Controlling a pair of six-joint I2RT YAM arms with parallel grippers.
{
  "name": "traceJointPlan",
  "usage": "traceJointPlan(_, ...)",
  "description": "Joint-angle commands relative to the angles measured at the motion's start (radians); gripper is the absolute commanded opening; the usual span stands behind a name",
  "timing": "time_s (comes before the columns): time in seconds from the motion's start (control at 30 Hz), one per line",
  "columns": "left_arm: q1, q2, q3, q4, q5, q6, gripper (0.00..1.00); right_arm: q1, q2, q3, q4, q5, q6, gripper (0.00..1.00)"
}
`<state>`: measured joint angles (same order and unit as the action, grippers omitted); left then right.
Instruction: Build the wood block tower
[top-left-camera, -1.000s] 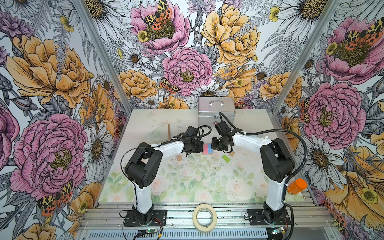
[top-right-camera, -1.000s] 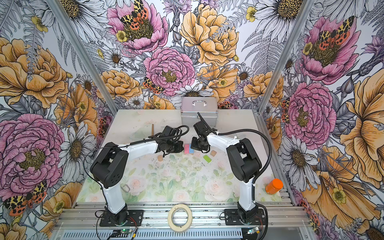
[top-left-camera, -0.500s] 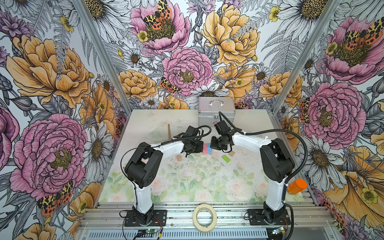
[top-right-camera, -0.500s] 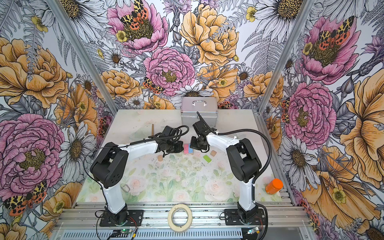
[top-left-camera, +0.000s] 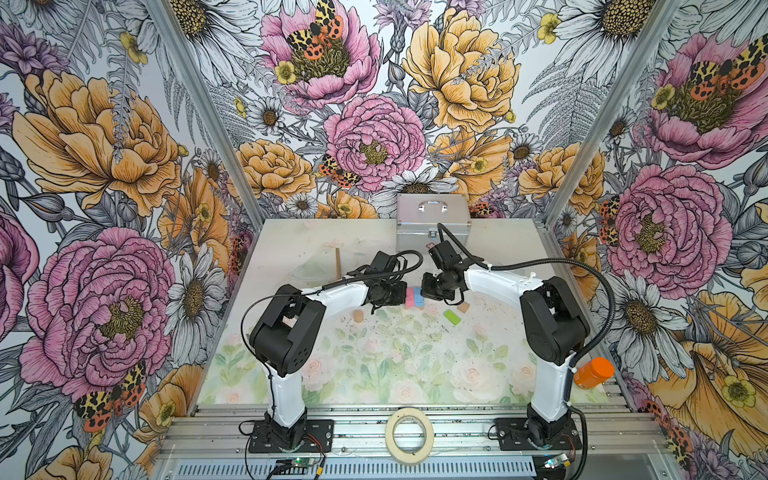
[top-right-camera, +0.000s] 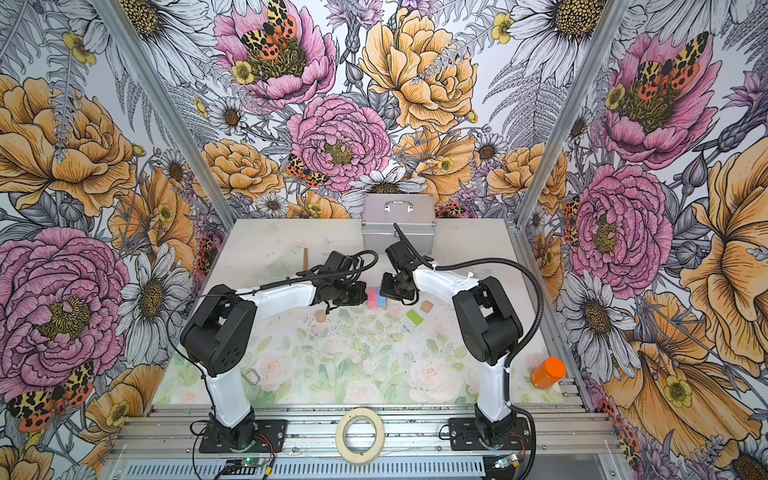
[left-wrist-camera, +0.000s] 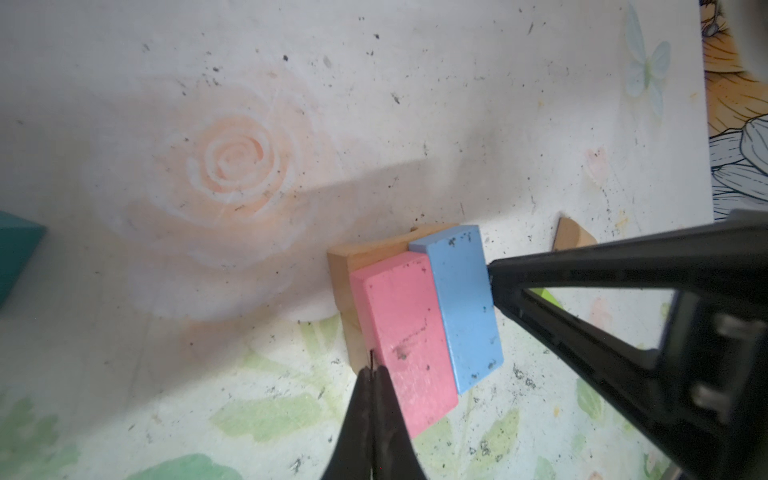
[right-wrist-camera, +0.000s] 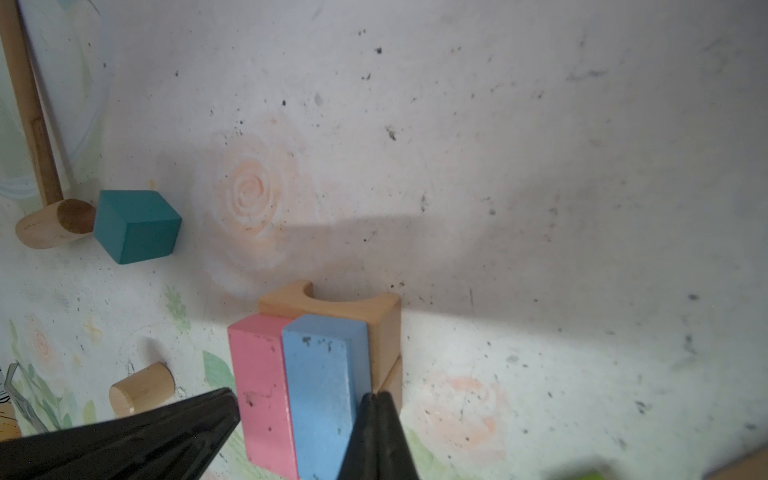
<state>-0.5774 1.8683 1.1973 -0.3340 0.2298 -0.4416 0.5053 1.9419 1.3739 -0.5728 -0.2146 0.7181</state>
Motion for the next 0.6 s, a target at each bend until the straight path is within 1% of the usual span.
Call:
traceJointPlan(0.0, 0.008, 0.012, 0.031, 0.006, 0.009, 0.017, 0.00, 0.007, 0.001, 0.017, 0.013, 0.003, 0.011, 0.00)
traceJointPlan(0.57, 0.006, 0.026, 0.041, 0.006, 0.012, 0.017, 0.00, 0.008, -0.018, 0.002, 0.014, 0.006, 0.015, 0.00)
